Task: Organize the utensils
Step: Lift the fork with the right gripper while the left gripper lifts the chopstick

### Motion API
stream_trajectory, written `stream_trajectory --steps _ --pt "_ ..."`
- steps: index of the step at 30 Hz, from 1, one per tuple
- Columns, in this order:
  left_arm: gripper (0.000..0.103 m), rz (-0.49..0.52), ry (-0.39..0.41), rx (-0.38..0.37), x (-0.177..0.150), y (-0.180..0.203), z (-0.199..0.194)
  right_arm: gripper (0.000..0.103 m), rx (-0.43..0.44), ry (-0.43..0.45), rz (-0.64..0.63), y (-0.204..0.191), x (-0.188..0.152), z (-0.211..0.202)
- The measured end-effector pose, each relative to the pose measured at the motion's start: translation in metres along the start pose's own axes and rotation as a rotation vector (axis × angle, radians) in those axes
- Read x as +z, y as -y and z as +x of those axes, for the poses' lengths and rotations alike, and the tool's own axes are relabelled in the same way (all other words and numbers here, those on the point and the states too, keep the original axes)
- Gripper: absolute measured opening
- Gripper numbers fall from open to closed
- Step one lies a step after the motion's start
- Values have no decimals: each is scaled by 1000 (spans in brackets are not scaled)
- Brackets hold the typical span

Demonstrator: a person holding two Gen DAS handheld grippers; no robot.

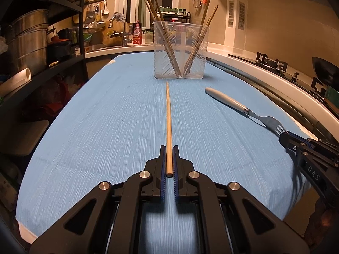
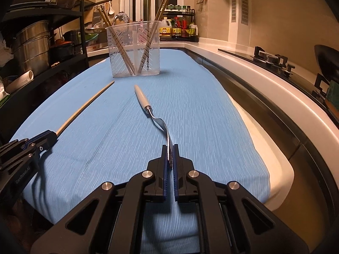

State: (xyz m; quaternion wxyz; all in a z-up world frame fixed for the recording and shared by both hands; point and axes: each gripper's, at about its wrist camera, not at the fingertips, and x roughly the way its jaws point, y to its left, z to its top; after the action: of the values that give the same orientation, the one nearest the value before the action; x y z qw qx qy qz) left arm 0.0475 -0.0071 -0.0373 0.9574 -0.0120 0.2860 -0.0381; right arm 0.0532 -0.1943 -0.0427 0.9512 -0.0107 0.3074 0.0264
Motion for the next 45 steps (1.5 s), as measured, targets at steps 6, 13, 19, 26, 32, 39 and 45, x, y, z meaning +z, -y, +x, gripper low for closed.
stream_trajectory --steps 6,13,19,26,32,39,45 --pt "7 -1 15 7 -3 2 1 7 -3 2 6 0 2 2" --pt "7 2 24 8 -5 3 0 7 -11 7 2 -1 2 4" --pt "7 4 23 9 -5 4 -1 5 -17 2 -1 -1 5 5" --pt "7 9 14 6 -4 2 -1 3 -22 8 0 0 9 0" --pt "6 15 16 3 -4 2 -2 2 -30 12 -12 -2 11 -6" --pt "6 14 58 -5 2 -1 -23 2 -47 54 -16 -1 20 -28" --pt "6 27 127 -19 15 -3 -53 0 -47 103 -21 0 38 -53"
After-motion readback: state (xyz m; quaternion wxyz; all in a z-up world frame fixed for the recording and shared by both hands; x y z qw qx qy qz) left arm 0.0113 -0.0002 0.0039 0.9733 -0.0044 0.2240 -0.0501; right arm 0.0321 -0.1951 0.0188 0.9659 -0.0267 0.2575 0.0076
